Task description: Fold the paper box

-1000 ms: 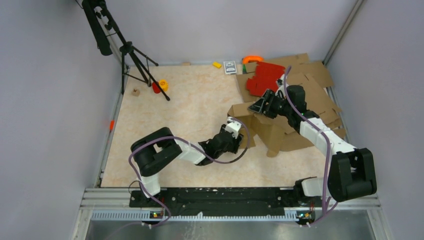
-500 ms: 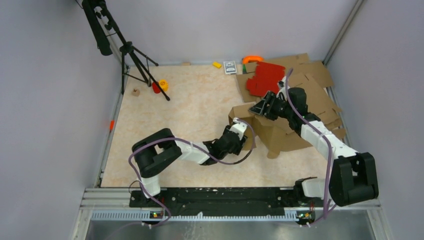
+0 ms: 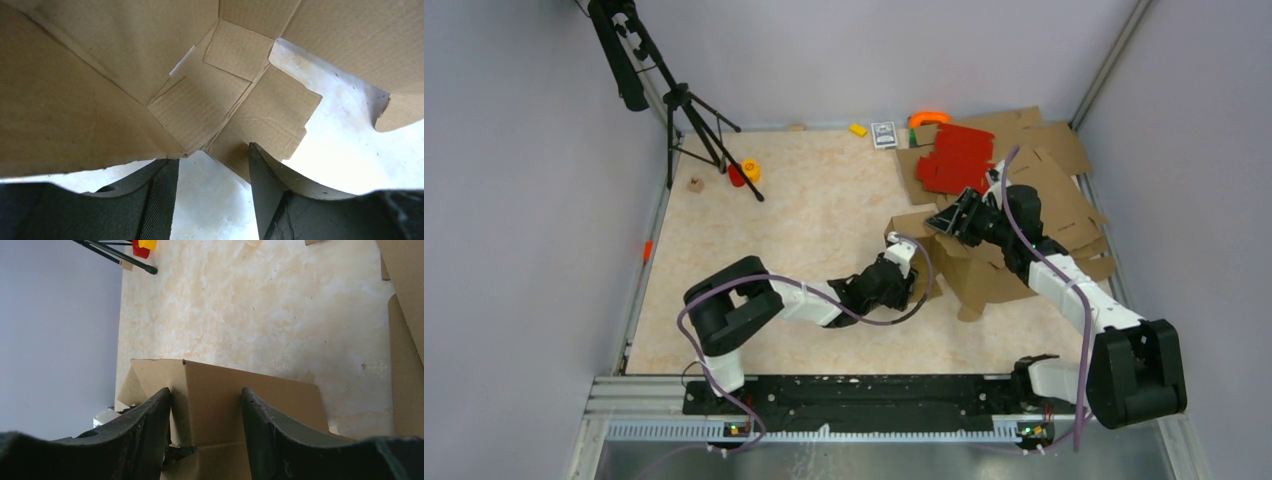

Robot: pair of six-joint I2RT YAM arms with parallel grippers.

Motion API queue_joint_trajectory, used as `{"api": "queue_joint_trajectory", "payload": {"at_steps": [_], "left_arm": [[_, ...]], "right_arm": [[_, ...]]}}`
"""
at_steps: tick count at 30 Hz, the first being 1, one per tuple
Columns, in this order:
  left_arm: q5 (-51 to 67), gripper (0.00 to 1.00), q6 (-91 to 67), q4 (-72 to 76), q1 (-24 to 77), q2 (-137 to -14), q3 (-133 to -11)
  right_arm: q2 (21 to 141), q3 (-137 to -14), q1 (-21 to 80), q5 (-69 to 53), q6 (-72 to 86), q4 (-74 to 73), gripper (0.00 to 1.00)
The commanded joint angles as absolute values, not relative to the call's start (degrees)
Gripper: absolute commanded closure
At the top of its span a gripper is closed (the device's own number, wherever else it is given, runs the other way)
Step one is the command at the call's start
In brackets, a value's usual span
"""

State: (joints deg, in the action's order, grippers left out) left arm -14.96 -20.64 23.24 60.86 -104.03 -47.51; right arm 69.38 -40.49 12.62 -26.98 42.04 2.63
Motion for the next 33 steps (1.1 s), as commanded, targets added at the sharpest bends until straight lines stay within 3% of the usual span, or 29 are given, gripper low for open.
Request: {"api": "queue_joint_trajectory", "payload": {"at_steps": [1,8,16,20,26,30,33], "left_arm": [[-8.41,0.45,-22.32,29.07,59.66,-99.10,-45.39],[-9.23,0.36,-19.57,22.35,59.53,-93.94,-43.82],[-8.07,0.34,-18.45,22.28,58.13,-86.31,-36.81],[-5.22,0.38,-18.25,23.43,55.61,-84.66,-34.24],[-7.25,0.10,-15.54,24.40,54.19,-83.20,-31.60],[2.68,0.14,-11.81,23.95,49.21,-88.00,-34.64],[1.70,0.20,-9.59,23.56,48.54,-89.33,-36.55]], "right_arm": [[68.12,-40.24,13.17,-26.22,41.98,2.78,0.48],[68.20,-40.61,13.12,-25.84,41.55,2.56,0.48],[68.23,-40.87,13.11,-25.84,41.14,2.34,0.48],[68.29,-40.96,13.18,-25.89,41.04,2.37,0.48],[68.31,-41.43,13.10,-26.17,40.83,1.94,0.48],[68.13,-41.51,13.16,-26.32,40.69,1.88,0.48],[68.11,-41.57,13.11,-26.43,40.56,1.79,0.48]]}}
